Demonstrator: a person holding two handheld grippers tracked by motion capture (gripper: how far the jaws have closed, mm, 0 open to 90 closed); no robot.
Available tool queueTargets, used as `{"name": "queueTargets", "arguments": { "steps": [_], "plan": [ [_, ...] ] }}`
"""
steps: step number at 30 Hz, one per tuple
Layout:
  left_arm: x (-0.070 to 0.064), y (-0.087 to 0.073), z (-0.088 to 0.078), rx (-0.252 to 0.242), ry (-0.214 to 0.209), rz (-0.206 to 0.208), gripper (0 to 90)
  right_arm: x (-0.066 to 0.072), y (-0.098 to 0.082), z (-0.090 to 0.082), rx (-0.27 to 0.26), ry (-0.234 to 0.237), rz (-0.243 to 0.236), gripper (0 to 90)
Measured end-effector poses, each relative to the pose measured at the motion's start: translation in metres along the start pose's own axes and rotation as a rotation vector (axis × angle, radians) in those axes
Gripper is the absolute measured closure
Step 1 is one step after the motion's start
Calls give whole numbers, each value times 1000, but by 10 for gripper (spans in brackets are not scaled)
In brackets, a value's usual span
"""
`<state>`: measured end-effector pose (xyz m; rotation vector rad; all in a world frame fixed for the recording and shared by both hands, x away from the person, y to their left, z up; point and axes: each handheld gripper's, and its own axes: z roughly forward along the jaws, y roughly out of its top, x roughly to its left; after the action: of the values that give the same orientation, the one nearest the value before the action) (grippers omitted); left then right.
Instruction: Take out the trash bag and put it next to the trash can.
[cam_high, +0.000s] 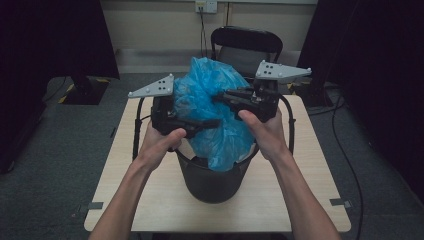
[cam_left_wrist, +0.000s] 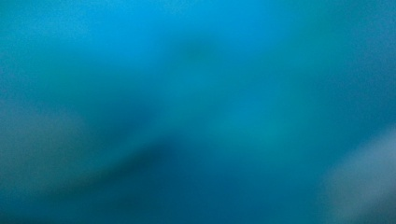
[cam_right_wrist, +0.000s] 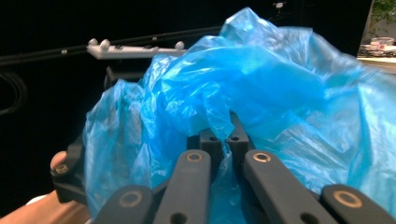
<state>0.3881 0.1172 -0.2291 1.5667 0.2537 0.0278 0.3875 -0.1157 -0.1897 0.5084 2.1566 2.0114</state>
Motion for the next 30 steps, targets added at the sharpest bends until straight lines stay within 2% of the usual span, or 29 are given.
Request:
{"name": "queueTargets", "arguments": {
  "steps": [6,8,9,11,13,14,15,16,18,20,22,23,24,25,26,27,30],
  "plan": [
    [-7,4,11,24,65,40,249,5,-2,8,34,5,-6,900],
    [-11,6,14,37,52,57,268,9,-3,11,49,11,-18,900],
    [-13,7,13,30,48,79,338,9,-4,10,46,17,-11,900],
    [-14,9,14,22,31,85,408,4,-3,6,14,62,25,900],
    [-15,9,14,3,-12,93,481,2,-3,2,-16,97,51,900],
    [-17,9,15,-11,1,110,542,1,-2,0,-31,95,62,900],
    [-17,8,16,0,15,123,610,0,0,-4,-51,116,78,900],
    [-16,8,17,2,15,110,613,-1,2,-8,-70,120,81,900],
    [-17,8,20,-14,9,97,576,-3,5,-12,-57,118,87,900],
    [-18,8,24,0,38,107,570,-1,3,-10,-25,110,81,900],
    [-17,8,26,12,65,117,631,2,1,-7,-19,133,72,900],
    [-16,8,25,5,42,104,667,4,0,-6,-23,135,73,900],
    [-16,7,24,-1,35,112,720,4,0,-5,-19,125,67,900],
    [-18,7,23,-4,49,132,757,4,-1,-5,-17,131,70,897],
    [-19,7,22,-2,63,150,853,3,-1,-5,-18,137,74,896],
    [-18,6,21,6,55,139,869,2,-2,-6,-24,153,83,870],
    [-13,6,18,-1,52,116,888,7,-2,-8,-29,116,62,687]
  ]
}}
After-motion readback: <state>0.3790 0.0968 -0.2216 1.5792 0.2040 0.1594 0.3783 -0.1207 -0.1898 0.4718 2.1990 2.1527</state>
